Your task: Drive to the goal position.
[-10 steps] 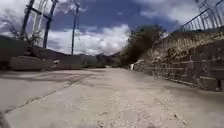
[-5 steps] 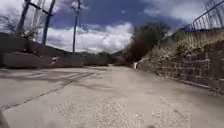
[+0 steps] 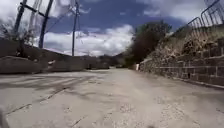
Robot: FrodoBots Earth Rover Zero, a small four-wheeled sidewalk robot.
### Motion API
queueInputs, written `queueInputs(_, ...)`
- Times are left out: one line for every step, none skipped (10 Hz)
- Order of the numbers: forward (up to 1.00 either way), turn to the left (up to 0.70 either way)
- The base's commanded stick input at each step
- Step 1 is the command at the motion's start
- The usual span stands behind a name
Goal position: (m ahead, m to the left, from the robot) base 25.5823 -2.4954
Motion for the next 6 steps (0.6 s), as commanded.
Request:
queueInputs(1.00,0.00)
queueInputs(1.00,0.00)
queueInputs(1.00,0.00)
queueInputs(1.00,0.00)
queueInputs(1.00,0.00)
queueInputs(1.00,-0.19)
